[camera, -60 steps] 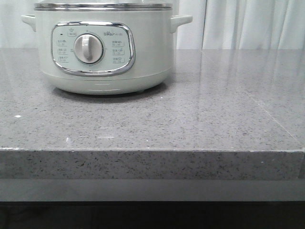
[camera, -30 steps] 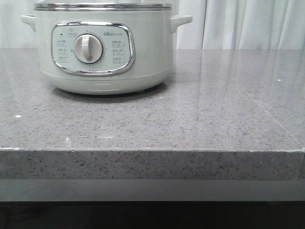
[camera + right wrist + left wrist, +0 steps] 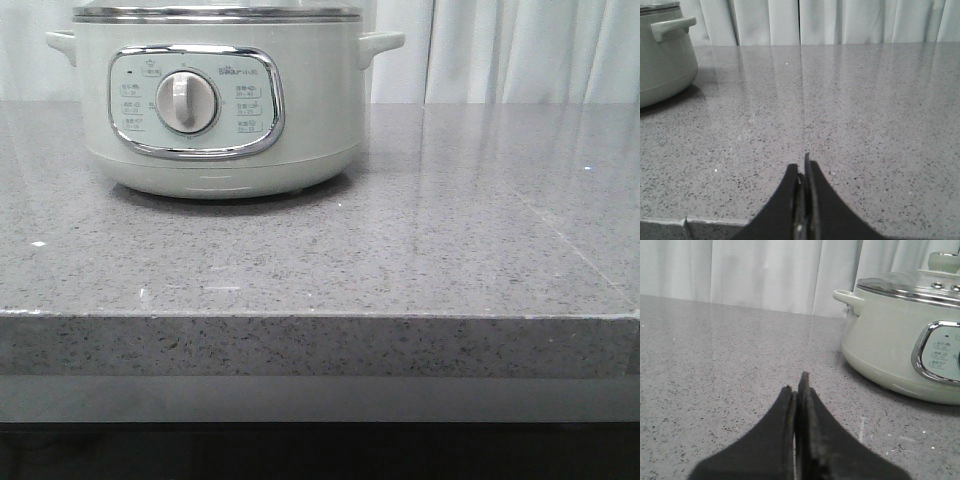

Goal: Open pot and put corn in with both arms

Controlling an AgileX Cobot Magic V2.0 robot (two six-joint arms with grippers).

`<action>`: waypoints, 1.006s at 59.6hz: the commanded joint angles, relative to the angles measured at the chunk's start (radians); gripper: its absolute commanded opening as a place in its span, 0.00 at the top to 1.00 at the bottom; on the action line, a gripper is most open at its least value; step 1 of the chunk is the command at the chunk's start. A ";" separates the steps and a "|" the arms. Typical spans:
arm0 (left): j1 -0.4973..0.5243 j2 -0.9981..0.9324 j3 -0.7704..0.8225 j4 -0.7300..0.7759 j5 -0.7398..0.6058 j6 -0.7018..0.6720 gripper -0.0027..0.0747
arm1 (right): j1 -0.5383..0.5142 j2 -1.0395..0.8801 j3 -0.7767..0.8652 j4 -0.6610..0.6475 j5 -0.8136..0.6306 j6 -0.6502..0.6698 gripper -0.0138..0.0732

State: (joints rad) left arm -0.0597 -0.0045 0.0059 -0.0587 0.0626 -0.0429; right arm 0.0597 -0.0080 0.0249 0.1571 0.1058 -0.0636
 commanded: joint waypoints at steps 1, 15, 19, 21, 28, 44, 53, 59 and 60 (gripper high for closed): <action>0.000 -0.018 0.005 -0.007 -0.082 -0.007 0.99 | -0.007 -0.027 0.002 -0.007 -0.086 -0.005 0.92; 0.000 -0.018 0.005 -0.007 -0.082 -0.007 0.99 | -0.007 -0.026 0.002 -0.007 -0.084 -0.005 0.92; 0.000 -0.018 0.005 -0.007 -0.082 -0.007 0.99 | -0.007 -0.026 0.002 -0.007 -0.084 -0.005 0.92; 0.000 -0.018 0.005 -0.007 -0.082 -0.007 0.99 | -0.007 -0.026 0.002 -0.007 -0.084 -0.005 0.92; 0.000 -0.018 0.005 -0.007 -0.082 -0.007 0.99 | -0.007 -0.026 0.002 -0.010 -0.096 -0.005 0.92; 0.000 -0.018 0.005 -0.007 -0.082 -0.007 0.99 | -0.007 -0.026 0.002 -0.146 -0.223 0.096 0.92; 0.000 -0.018 0.005 -0.007 -0.082 -0.007 0.99 | -0.010 -0.026 0.002 -0.213 -0.256 0.150 0.92; 0.000 -0.018 0.005 -0.007 -0.082 -0.007 0.99 | -0.010 -0.026 0.002 -0.213 -0.255 0.150 0.92; 0.000 -0.018 0.005 -0.007 -0.082 -0.007 0.99 | -0.010 -0.026 0.002 -0.213 -0.255 0.150 0.92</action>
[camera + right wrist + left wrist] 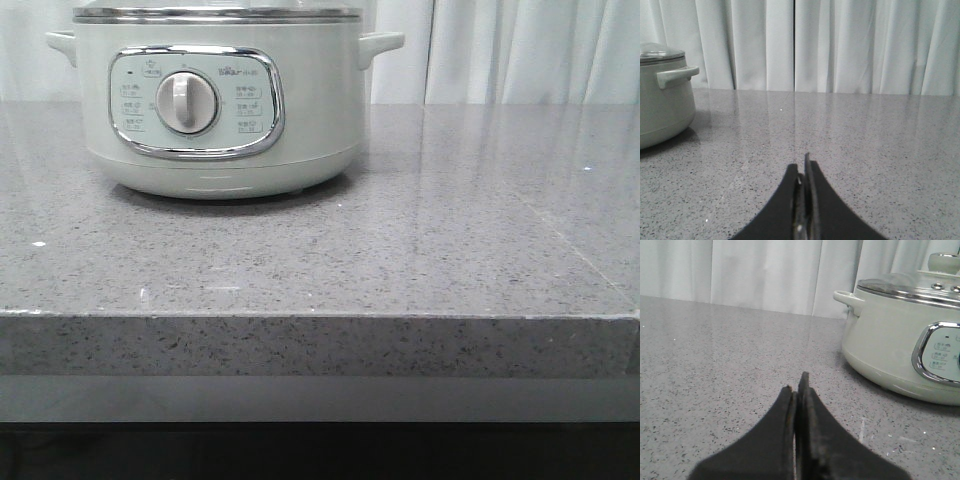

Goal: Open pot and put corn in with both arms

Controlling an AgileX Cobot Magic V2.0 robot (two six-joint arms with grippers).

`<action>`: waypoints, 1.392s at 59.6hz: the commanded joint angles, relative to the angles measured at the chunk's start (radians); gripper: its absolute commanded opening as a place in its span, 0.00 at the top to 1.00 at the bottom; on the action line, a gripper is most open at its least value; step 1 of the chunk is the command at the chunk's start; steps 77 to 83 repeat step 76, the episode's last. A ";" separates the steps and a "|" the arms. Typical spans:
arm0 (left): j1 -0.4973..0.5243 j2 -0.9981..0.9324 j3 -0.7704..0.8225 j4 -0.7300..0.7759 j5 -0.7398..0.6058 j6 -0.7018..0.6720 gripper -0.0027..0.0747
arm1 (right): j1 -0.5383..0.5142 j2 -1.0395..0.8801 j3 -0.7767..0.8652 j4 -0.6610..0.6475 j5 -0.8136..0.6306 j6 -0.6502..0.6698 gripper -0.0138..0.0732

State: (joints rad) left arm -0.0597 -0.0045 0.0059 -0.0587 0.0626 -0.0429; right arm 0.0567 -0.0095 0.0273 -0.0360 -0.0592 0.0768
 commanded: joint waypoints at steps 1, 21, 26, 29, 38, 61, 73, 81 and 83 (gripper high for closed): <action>0.000 -0.018 0.005 -0.007 -0.082 -0.007 0.99 | -0.008 -0.025 0.000 -0.020 -0.091 0.009 0.92; 0.000 -0.018 0.005 -0.007 -0.082 -0.007 0.99 | -0.071 -0.025 0.000 0.001 -0.100 0.009 0.92; 0.000 -0.018 0.005 -0.007 -0.082 -0.007 0.99 | -0.071 -0.025 0.000 0.019 -0.103 0.009 0.92; 0.000 -0.018 0.005 -0.007 -0.082 -0.007 0.99 | -0.071 -0.025 0.000 0.025 -0.104 0.009 0.92; 0.000 -0.018 0.005 -0.007 -0.082 -0.007 0.99 | -0.071 -0.025 0.000 0.025 -0.104 0.009 0.92; 0.000 -0.018 0.005 -0.007 -0.082 -0.007 0.99 | -0.071 -0.025 0.000 0.025 -0.104 0.009 0.92; 0.000 -0.018 0.005 -0.007 -0.082 -0.007 0.99 | -0.071 -0.025 0.000 0.025 -0.104 0.009 0.92; 0.000 -0.018 0.005 -0.007 -0.082 -0.007 0.99 | -0.071 -0.025 0.000 0.025 -0.104 0.009 0.92; 0.000 -0.018 0.005 -0.007 -0.082 -0.007 0.99 | -0.071 -0.025 0.000 0.025 -0.104 0.009 0.92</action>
